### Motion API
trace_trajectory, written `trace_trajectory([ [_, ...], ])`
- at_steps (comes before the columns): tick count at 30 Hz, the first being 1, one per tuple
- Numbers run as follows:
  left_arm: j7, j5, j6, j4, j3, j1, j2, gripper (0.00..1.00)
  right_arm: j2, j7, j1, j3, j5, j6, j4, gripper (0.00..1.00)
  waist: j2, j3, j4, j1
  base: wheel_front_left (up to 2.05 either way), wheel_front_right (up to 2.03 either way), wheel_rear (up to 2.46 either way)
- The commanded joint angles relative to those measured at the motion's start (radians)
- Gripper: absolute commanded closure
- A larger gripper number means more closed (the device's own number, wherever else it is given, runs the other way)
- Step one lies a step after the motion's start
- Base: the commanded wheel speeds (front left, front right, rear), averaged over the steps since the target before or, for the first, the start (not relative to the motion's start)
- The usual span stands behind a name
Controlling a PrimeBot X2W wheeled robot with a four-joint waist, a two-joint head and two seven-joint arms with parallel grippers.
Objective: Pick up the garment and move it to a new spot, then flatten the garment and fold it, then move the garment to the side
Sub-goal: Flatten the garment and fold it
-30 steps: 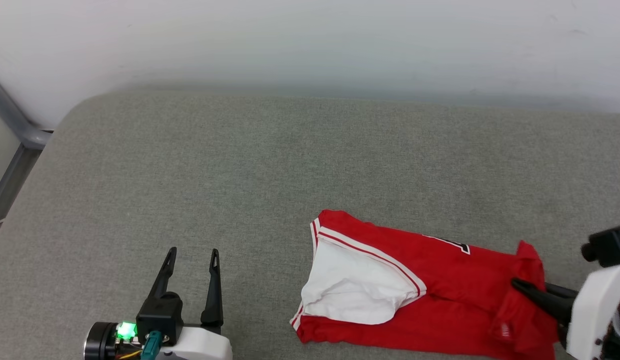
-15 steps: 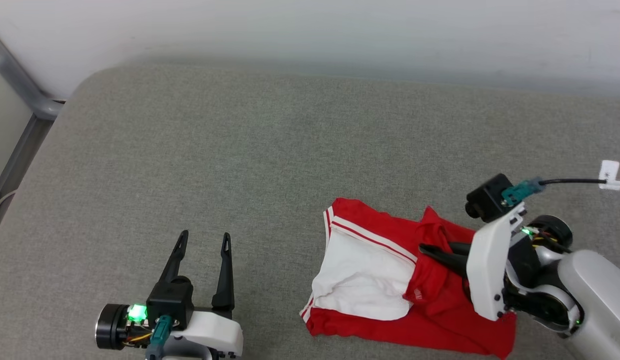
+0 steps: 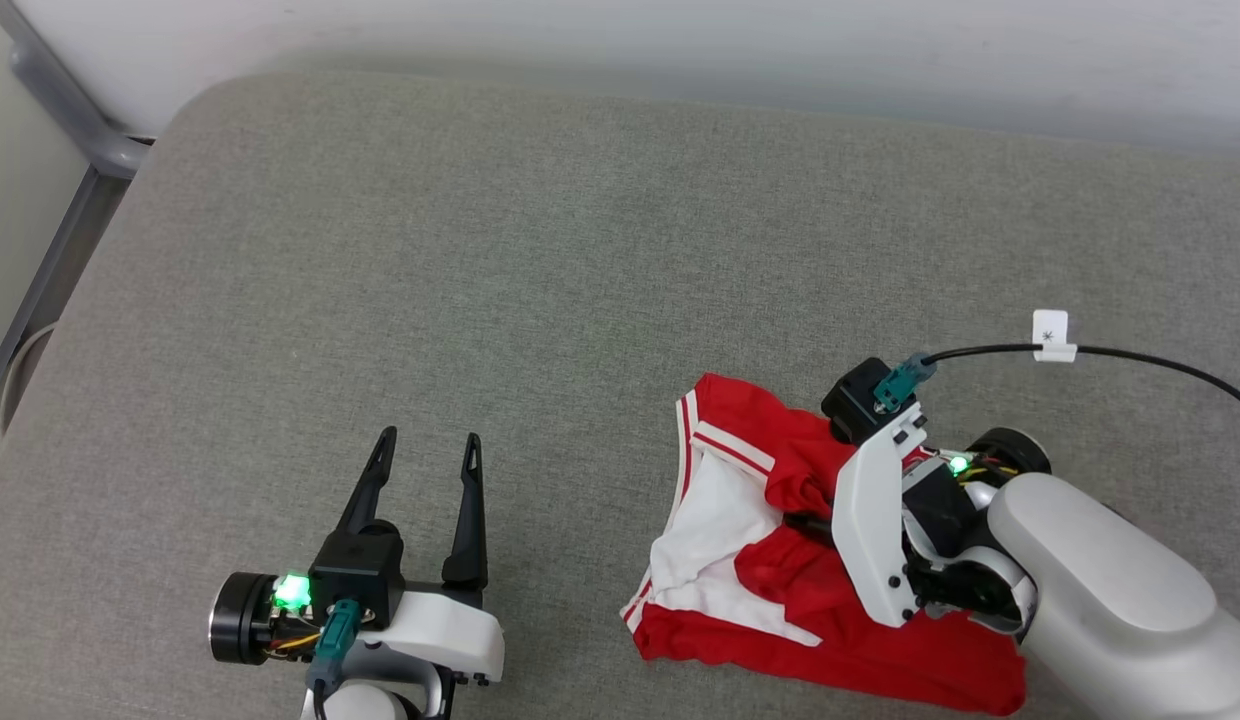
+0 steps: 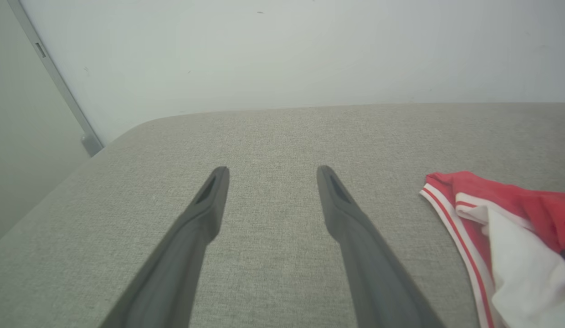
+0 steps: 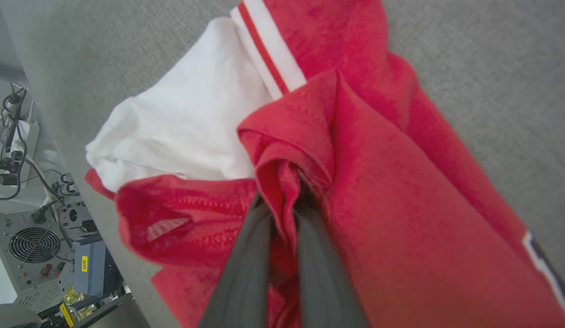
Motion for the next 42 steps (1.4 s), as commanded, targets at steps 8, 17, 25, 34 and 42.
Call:
trace_trajectory([
  [8, -0.005, 0.006, -0.004, 0.015, 0.025, 0.003, -0.002, 0.0, 0.019, -0.182, -0.028, 0.057, 0.017, -0.001, 0.044, 0.0, 0.0, -0.027, -0.021, -0.0001, 0.0, 0.0, 0.0],
  [17, -0.005, 0.011, -0.01, 0.018, 0.048, 0.044, 0.007, 0.0, -0.095, -0.455, 0.021, -0.029, -0.041, -0.001, -0.074, 0.0, 0.0, -0.102, -0.081, -0.0001, 0.0, 0.0, 0.0],
  [25, -0.004, 0.003, -0.001, 0.005, 0.08, 0.085, 0.012, 0.0, -0.088, -0.744, 0.172, -0.321, -0.26, -0.001, -0.061, 0.0, 0.0, -0.149, -0.142, -0.0001, 0.0, 0.0, 0.0],
  [34, -0.004, -0.004, 0.005, -0.02, 0.106, 0.131, 0.008, 0.0, 0.042, -0.858, 0.399, -0.688, -0.505, -0.001, -0.147, 0.0, 0.0, -0.185, -0.192, -0.0001, 0.0, 0.0, 0.0],
  [42, -0.004, -0.009, 0.001, -0.031, 0.113, 0.159, 0.004, 0.0, 0.183, -0.866, 0.594, -0.874, -0.638, -0.001, -0.324, 0.0, 0.0, -0.207, -0.203, -0.0001, 0.0, 0.0, 0.0],
])
